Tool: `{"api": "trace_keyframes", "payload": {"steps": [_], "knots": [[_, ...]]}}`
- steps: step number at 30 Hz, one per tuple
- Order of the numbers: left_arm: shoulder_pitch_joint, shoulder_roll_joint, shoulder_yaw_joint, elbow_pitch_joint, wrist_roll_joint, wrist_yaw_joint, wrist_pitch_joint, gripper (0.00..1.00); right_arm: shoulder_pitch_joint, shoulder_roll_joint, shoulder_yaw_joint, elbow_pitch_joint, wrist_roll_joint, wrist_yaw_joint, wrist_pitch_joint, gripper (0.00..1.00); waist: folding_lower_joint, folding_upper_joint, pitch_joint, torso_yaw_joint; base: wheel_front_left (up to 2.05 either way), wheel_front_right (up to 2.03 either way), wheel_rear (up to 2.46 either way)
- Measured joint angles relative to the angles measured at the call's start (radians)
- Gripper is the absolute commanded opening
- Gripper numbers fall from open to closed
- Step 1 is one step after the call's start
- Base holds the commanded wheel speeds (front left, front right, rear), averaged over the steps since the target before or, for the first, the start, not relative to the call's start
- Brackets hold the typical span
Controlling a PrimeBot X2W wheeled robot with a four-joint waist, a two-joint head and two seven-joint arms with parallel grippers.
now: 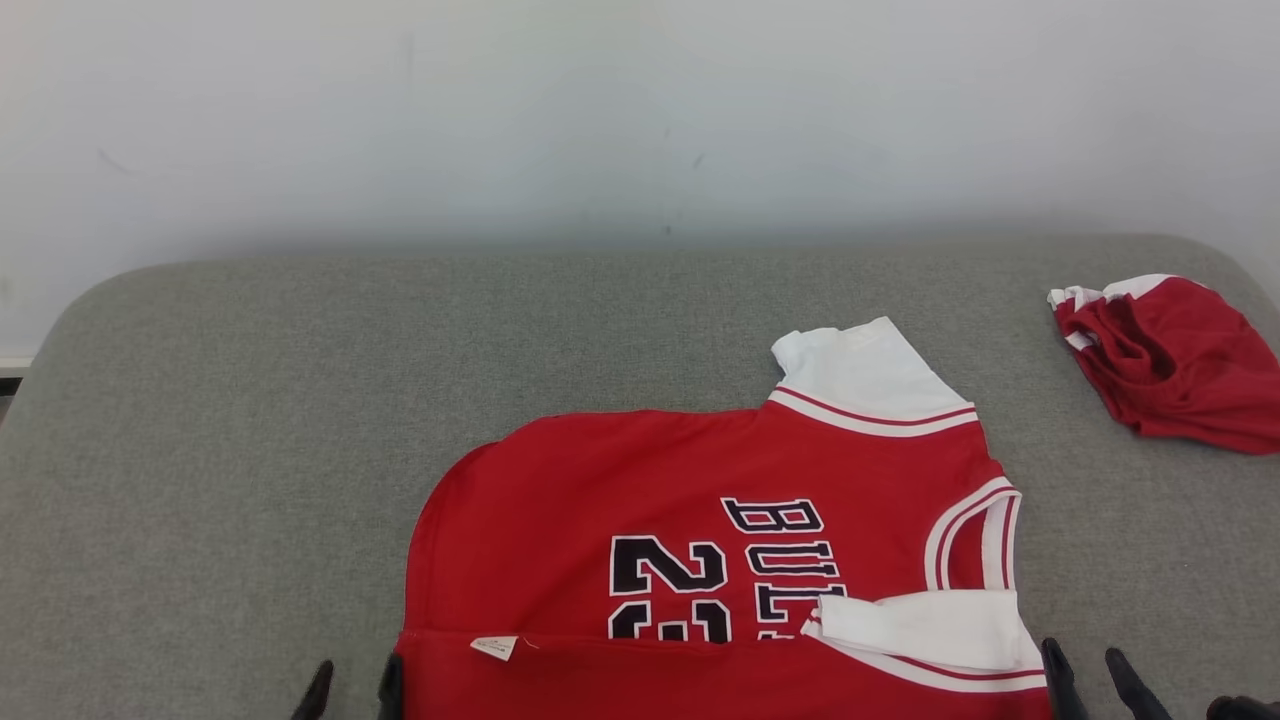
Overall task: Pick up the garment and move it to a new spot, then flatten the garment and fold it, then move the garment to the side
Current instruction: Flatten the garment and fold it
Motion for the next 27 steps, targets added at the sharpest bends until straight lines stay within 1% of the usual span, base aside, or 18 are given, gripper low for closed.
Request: {"api": "trace_keyframes", "payload": {"steps": [4, 7, 10, 14, 21, 24, 27], "knots": [[0.006, -0.014, 0.089, -0.084, 0.057, 0.013, 0.000, 1.00, -0.020, 0.010, -0.006, -0.043, -0.054, 0.000, -0.072, 1.00, 0.0000, 0.0001, -0.006, 0.000, 0.00, 0.00, 0.00], [0.011, -0.026, 0.145, -0.130, 0.089, 0.005, 0.000, 1.00, -0.044, 0.015, 0.002, -0.065, -0.095, 0.000, -0.137, 1.00, 0.0000, 0.0001, -0.007, -0.002, 0.00, 0.00, 0.00], [0.016, -0.036, 0.180, -0.167, 0.129, 0.004, 0.000, 1.00, -0.070, 0.022, 0.019, -0.069, -0.123, 0.000, -0.185, 1.00, 0.0000, 0.0001, -0.009, -0.005, 0.00, 0.00, 0.00], [0.021, -0.048, 0.205, -0.198, 0.176, 0.004, 0.000, 1.00, -0.103, 0.031, 0.035, -0.064, -0.179, 0.000, -0.219, 1.00, 0.0000, 0.0001, -0.012, -0.011, 0.00, 0.00, 0.00], [0.018, -0.068, 0.228, -0.194, 0.202, -0.004, 0.000, 1.00, -0.122, 0.066, 0.054, -0.024, -0.245, 0.000, -0.237, 1.00, 0.0001, 0.0001, -0.015, -0.014, 0.00, 0.00, 0.00], [0.018, -0.074, 0.226, -0.179, 0.209, -0.010, 0.000, 1.00, -0.123, 0.068, 0.060, -0.011, -0.259, 0.000, -0.238, 1.00, 0.0000, 0.0001, -0.013, -0.013, 0.00, 0.00, 0.00], [0.003, -0.071, 0.225, -0.156, 0.210, -0.013, 0.000, 1.00, -0.144, 0.067, 0.056, 0.003, -0.247, 0.000, -0.241, 1.00, 0.0000, 0.0001, -0.007, -0.014, 0.00, 0.00, 0.00]]}}
